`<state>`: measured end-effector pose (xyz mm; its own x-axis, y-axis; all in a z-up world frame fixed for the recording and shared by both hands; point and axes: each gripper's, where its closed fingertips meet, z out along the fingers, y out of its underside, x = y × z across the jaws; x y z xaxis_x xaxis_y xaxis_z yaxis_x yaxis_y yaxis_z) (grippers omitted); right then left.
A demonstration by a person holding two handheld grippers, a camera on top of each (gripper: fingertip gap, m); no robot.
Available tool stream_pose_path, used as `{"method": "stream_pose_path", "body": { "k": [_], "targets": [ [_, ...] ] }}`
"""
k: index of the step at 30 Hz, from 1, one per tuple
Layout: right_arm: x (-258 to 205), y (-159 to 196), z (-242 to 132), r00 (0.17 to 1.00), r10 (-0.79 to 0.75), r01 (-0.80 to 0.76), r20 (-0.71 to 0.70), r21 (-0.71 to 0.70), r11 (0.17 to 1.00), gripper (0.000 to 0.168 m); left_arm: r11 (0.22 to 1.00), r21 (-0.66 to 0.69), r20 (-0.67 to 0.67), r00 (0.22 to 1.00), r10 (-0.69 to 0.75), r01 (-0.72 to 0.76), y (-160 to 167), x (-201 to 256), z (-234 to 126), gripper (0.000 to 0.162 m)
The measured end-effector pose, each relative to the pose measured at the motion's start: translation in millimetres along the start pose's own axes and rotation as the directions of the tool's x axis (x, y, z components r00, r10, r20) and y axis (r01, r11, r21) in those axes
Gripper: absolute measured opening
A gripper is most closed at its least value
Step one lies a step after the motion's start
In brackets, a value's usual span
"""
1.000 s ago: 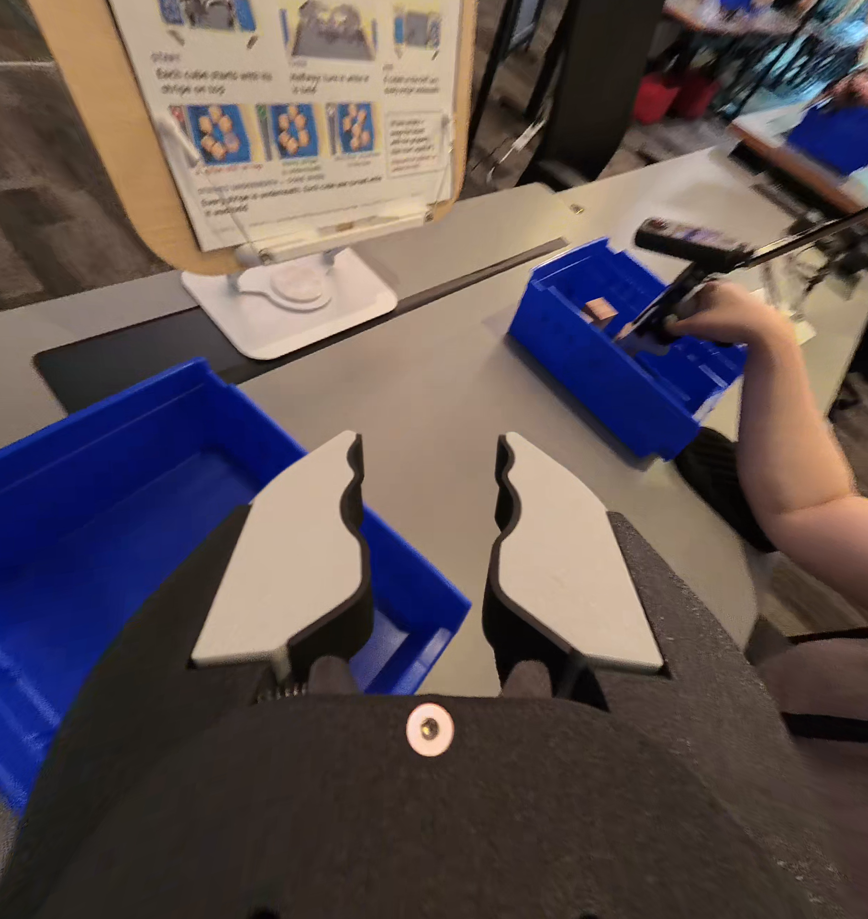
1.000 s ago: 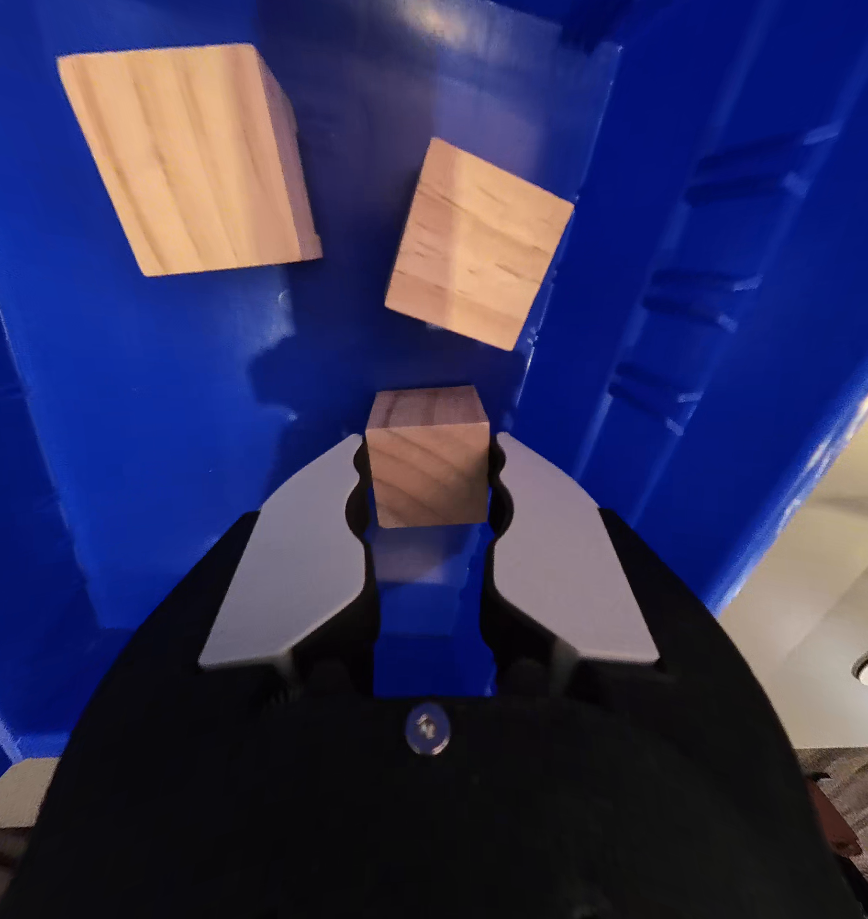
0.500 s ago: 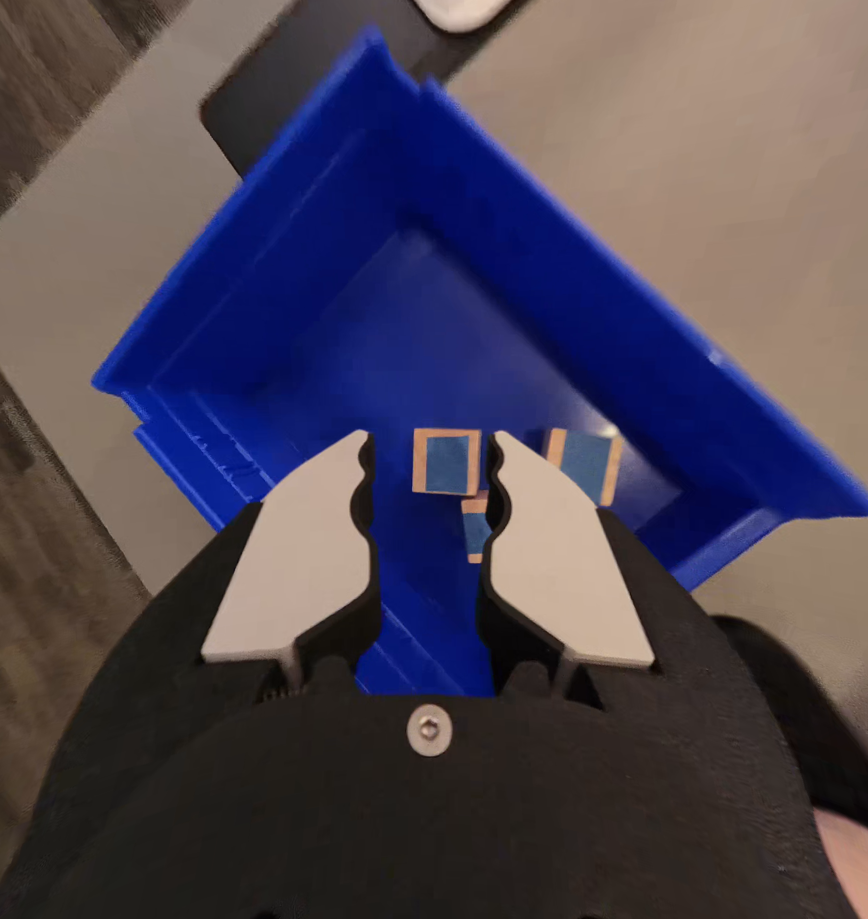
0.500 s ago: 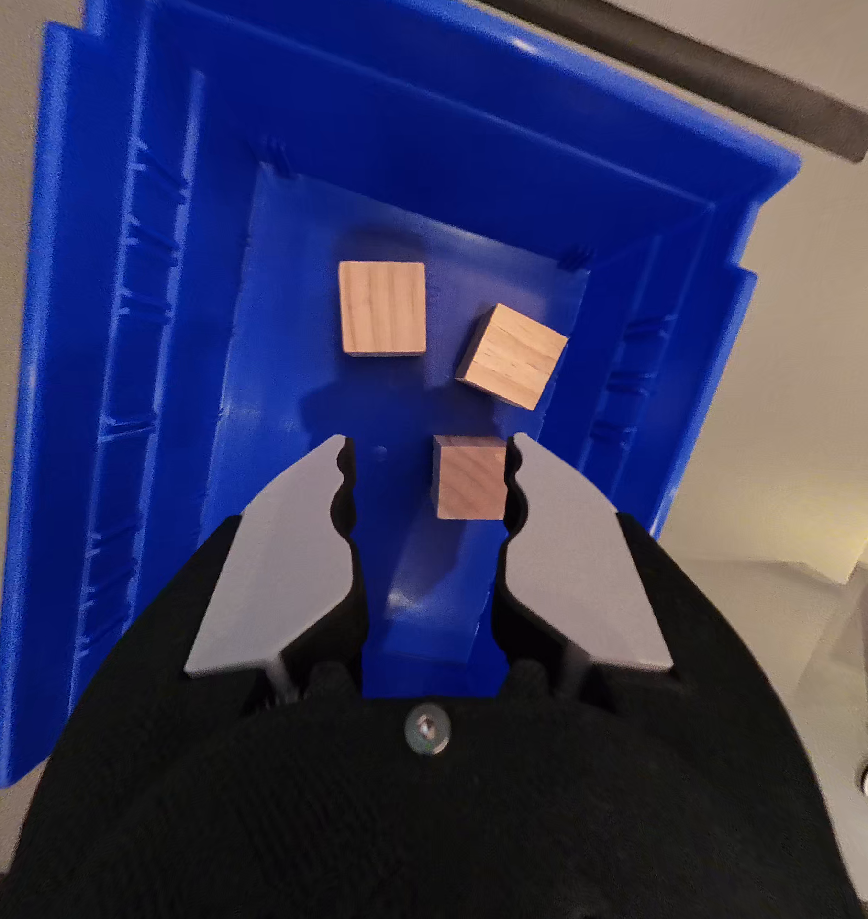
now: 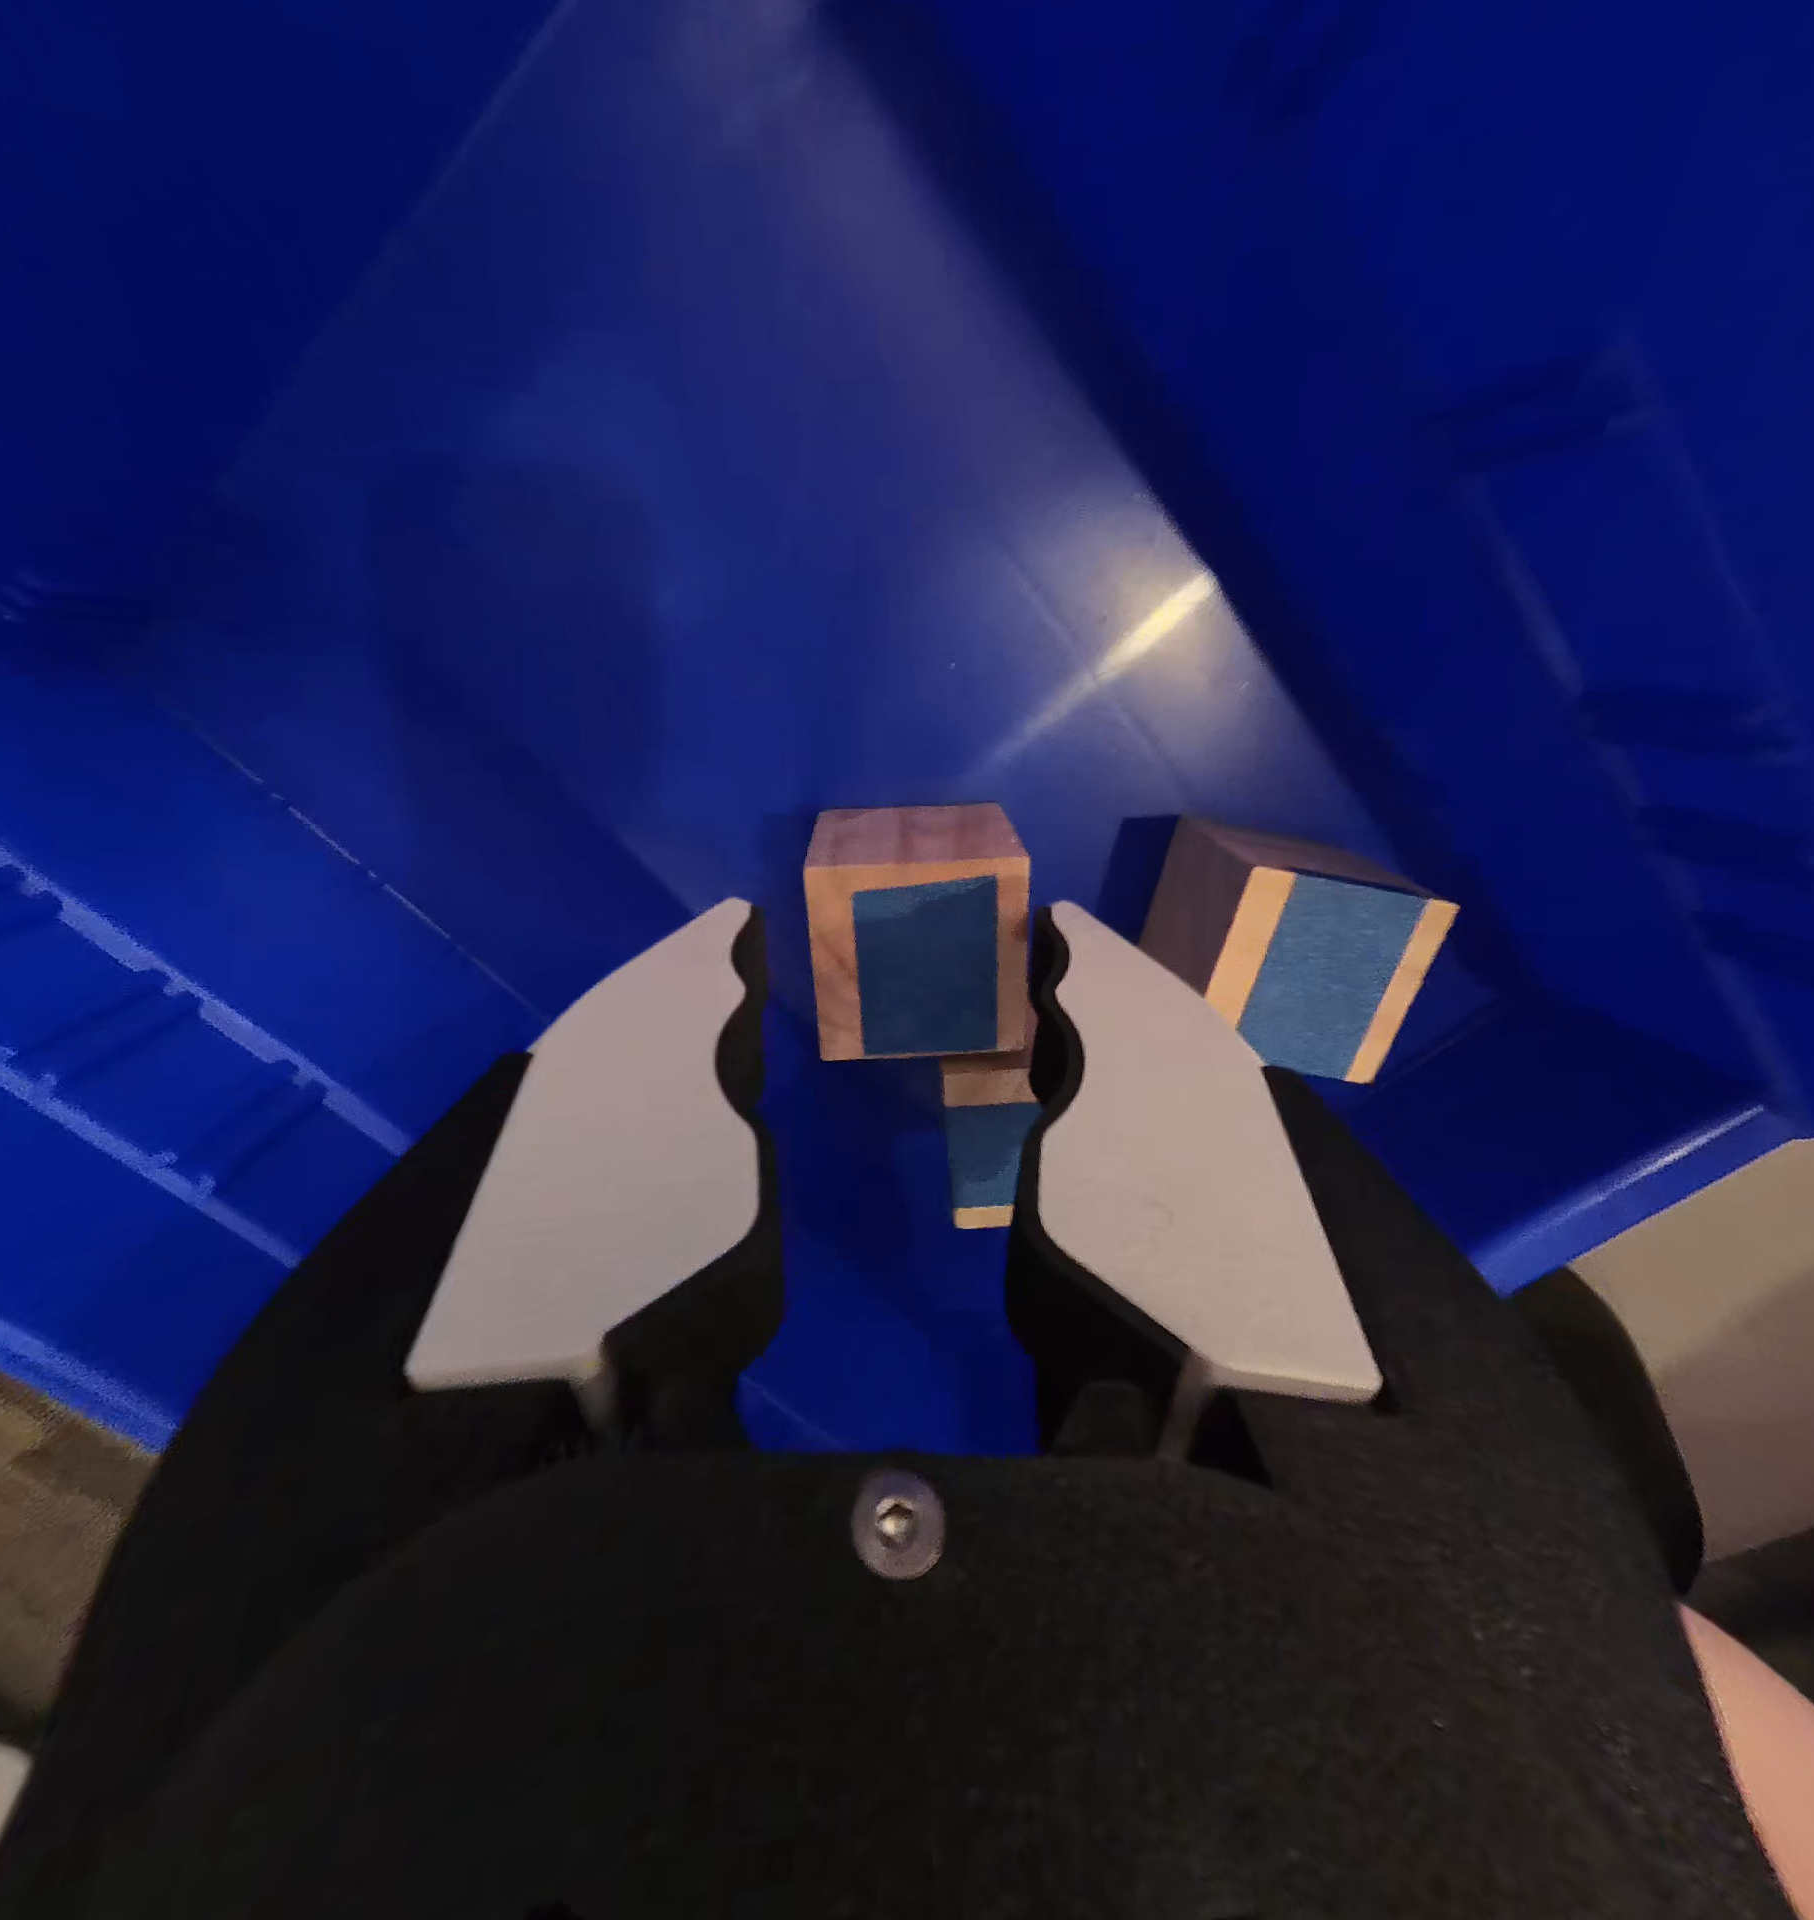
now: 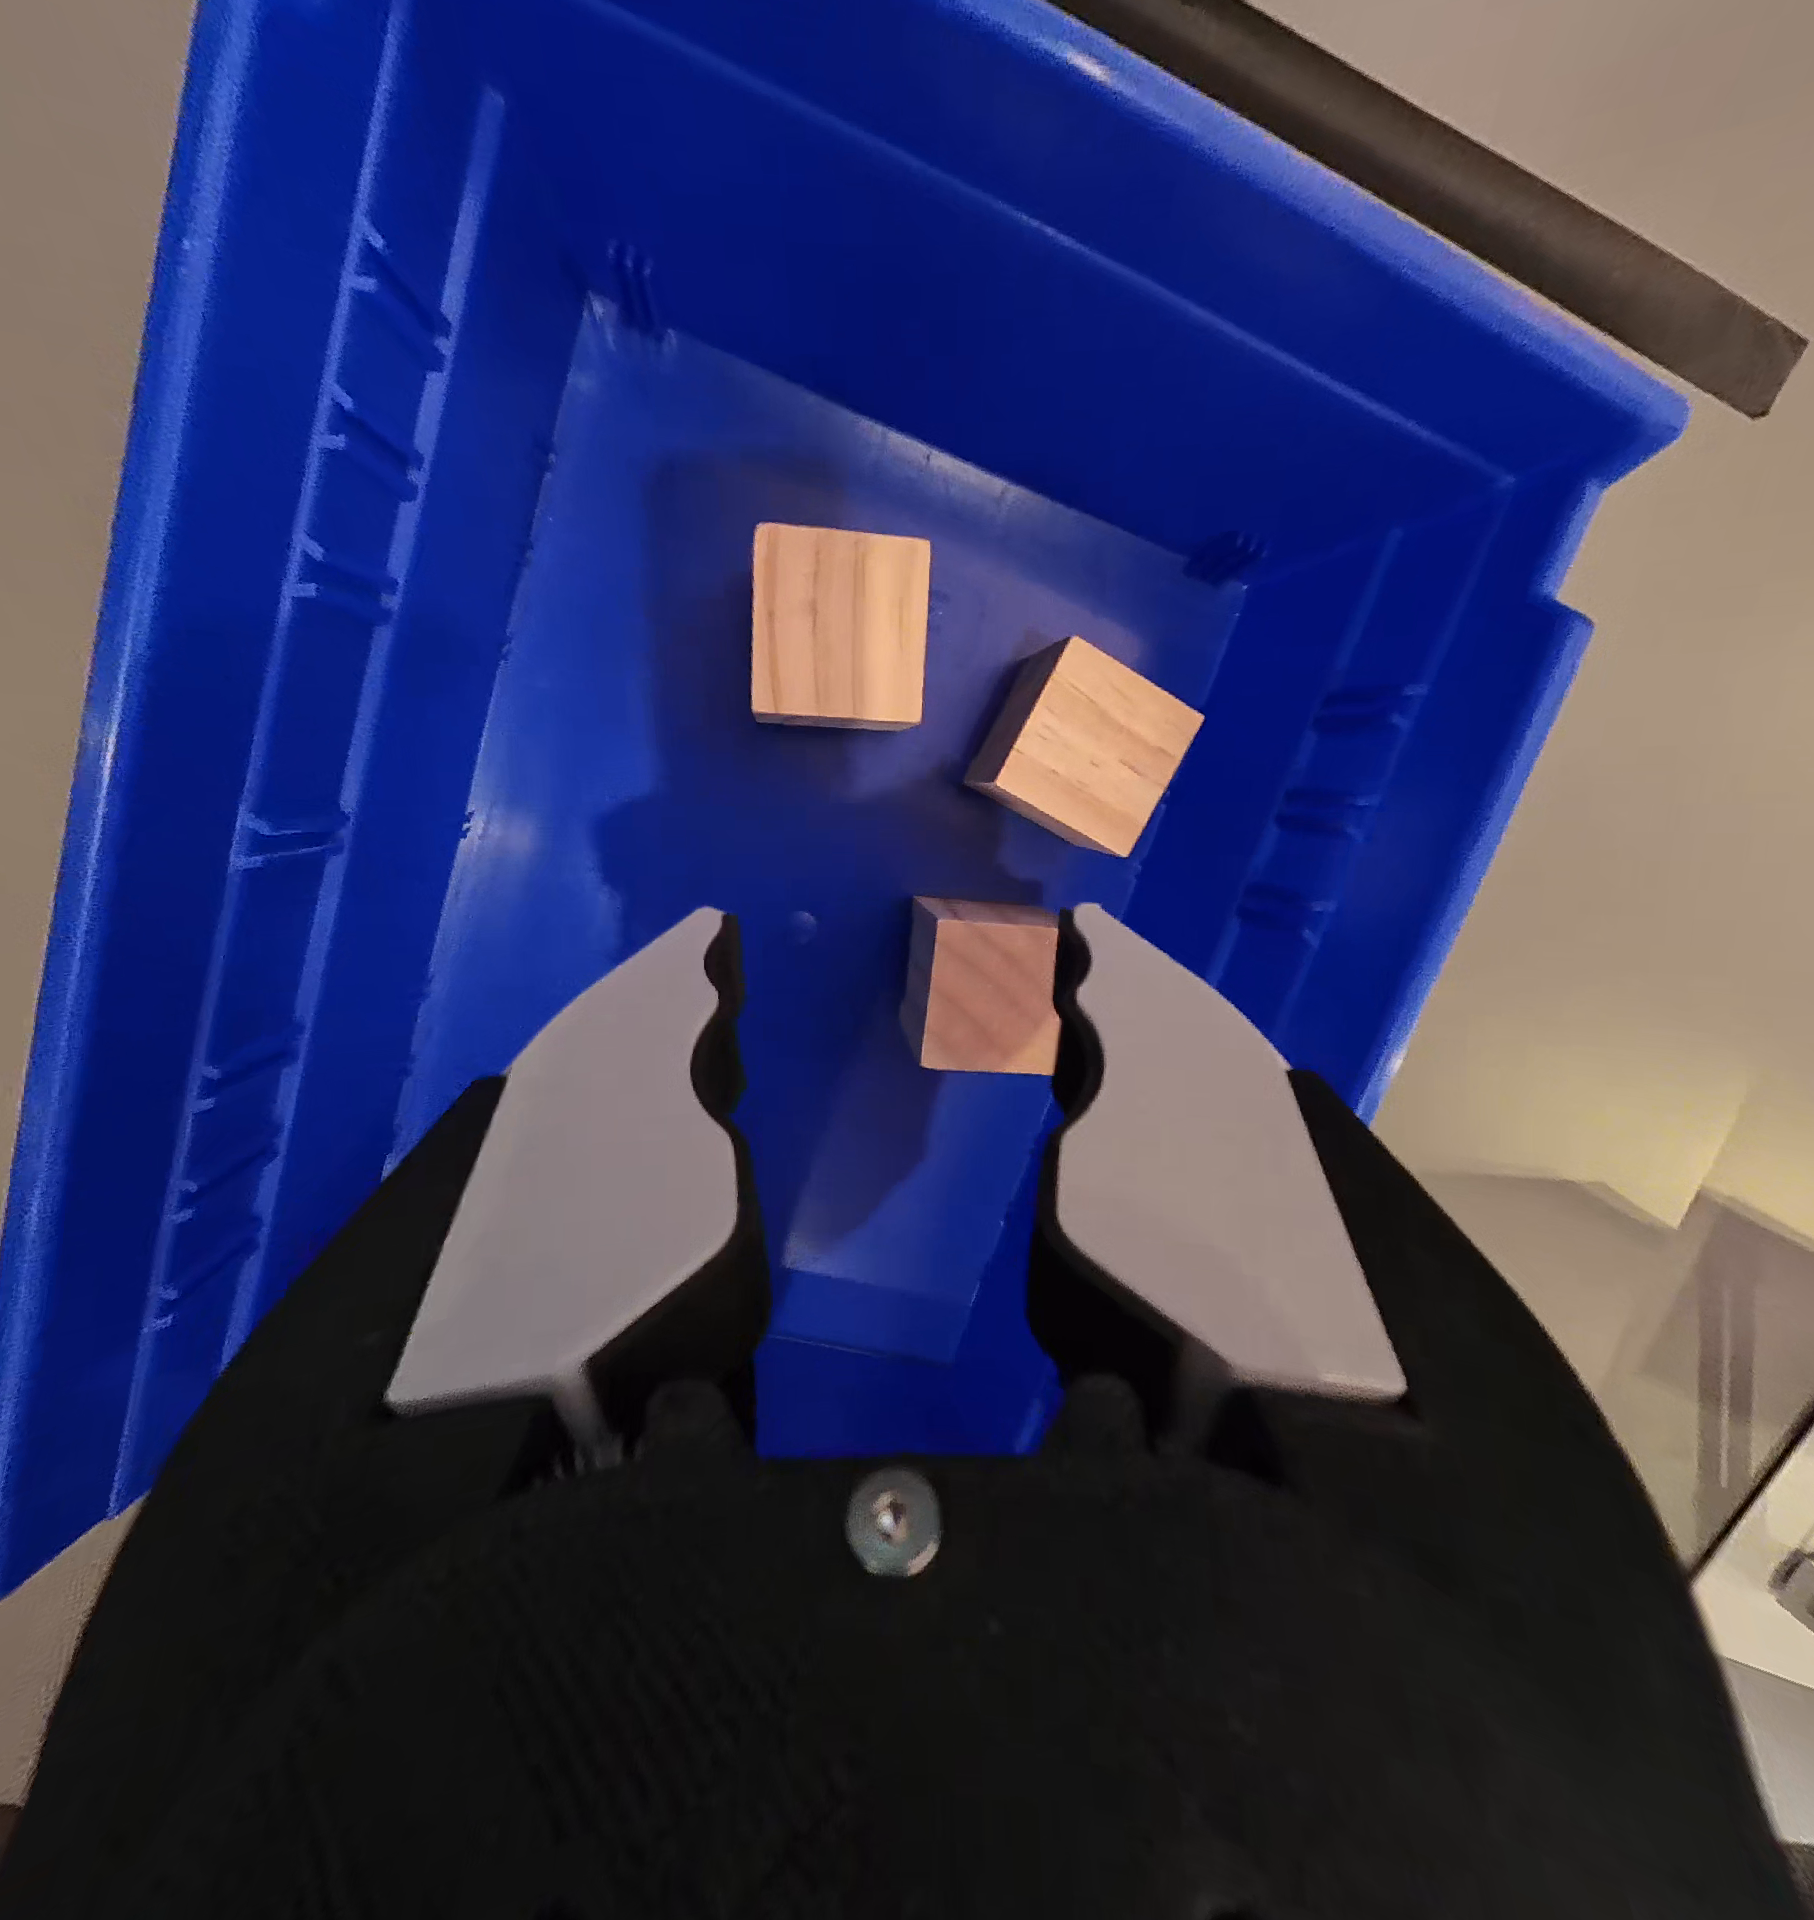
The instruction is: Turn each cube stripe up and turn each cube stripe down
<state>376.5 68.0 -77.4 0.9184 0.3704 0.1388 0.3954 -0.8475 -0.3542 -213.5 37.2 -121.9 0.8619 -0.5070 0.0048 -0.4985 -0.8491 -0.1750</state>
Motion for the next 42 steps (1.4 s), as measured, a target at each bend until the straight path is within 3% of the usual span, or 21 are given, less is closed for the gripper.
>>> {"method": "stream_pose_path", "body": {
  "k": [1, 6, 11, 15, 19, 23, 25, 26, 29, 31, 34, 36, 38, 42],
  "targets": [
    [-1.3, 0.2, 0.8, 1.000, -0.003, 0.003, 0.004, -0.004, 1.000, 0.060, 1.000, -0.014, 0.010, 1.000, 0.007, -0.007, 2.0, -0.5, 1.3, 0.050],
    [-5.3, 1.6, 2.8, 0.999, -0.036, 0.036, 0.002, -0.022, 0.999, 0.060, 0.999, -0.034, 0.014, 1.000, -0.012, 0.012, 2.4, 0.4, 2.5, 0.051],
    [-5.6, 6.3, 5.7, 0.999, -0.048, 0.048, 0.000, -0.052, 0.998, 0.060, 0.987, -0.160, 0.015, 1.000, -0.013, 0.015, 19.5, 3.0, 16.0, 0.045],
    [-5.1, 6.2, 3.9, 0.999, -0.053, 0.052, -0.014, -0.054, 0.997, 0.060, 0.989, -0.145, 0.089, 0.996, -0.015, 0.028, 14.5, -6.8, 8.3, 0.045],
    [-4.8, -7.3, -8.7, 0.996, -0.057, 0.058, -0.063, 0.016, 0.998, 0.057, 0.992, 0.116, 0.078, 0.995, -0.059, 0.050, -15.5, -2.4, -36.9, 0.045],
    [-13.1, -49.2, -49.0, 0.977, -0.084, 0.132, -0.195, 0.247, 0.960, 0.057, 0.874, 0.481, -0.078, 0.996, -0.032, 0.066, -54.9, 37.2, -110.7, 0.045],
    [-39.0, -83.6, -83.8, 0.964, -0.124, 0.223, -0.235, 0.461, 0.859, 0.056, 0.785, 0.617, -0.224, 0.969, 0.104, 0.058, -70.7, 80.5, -145.0, 0.045],
    [-65.5, -99.5, -102.2, 0.958, -0.187, 0.280, -0.216, 0.578, 0.766, 0.056, 0.749, 0.660, -0.293, 0.939, 0.181, 0.062, -76.0, 103.2, -159.0, 0.045],
    [-176.0, -113.7, -156.1, 0.863, -0.495, 0.319, -0.100, 0.869, 0.379, 0.067, 0.684, 0.724, -0.471, 0.789, 0.394, 0.091, -85.7, 166.0, -188.0, 0.045],
    [-232.1, -104.8, -180.3, 0.783, -0.610, 0.282, -0.125, 0.945, 0.168, 0.068, 0.690, 0.714, -0.578, 0.656, 0.486, 0.117, -87.7, 201.2, -196.2, 0.044],
    [-281.7, -93.5, -186.3, 0.716, -0.626, 0.376, -0.309, 0.926, -0.027, 0.073, 0.733, 0.670, -0.683, 0.485, 0.546, 0.118, -87.9, 241.6, -196.0, 0.044],
    [-304.2, -83.9, -188.6, 0.670, -0.617, 0.430, -0.413, 0.893, -0.131, 0.074, 0.760, 0.643, -0.726, 0.396, 0.562, 0.099, -87.0, 262.9, -192.8, 0.045],
    [-317.6, -77.8, -191.5, 0.654, -0.607, 0.439, -0.452, 0.880, -0.182, 0.073, 0.775, 0.628, -0.741, 0.360, 0.566, 0.073, -87.6, 277.2, -186.5, 0.044],
    [-319.4, -81.6, -184.7, 0.660, -0.587, 0.484, -0.469, 0.863, -0.145, 0.063, 0.786, 0.618, -0.753, 0.306, 0.582, 0.027, -84.9, 296.4, -180.0, 0.044]
  ]
}}
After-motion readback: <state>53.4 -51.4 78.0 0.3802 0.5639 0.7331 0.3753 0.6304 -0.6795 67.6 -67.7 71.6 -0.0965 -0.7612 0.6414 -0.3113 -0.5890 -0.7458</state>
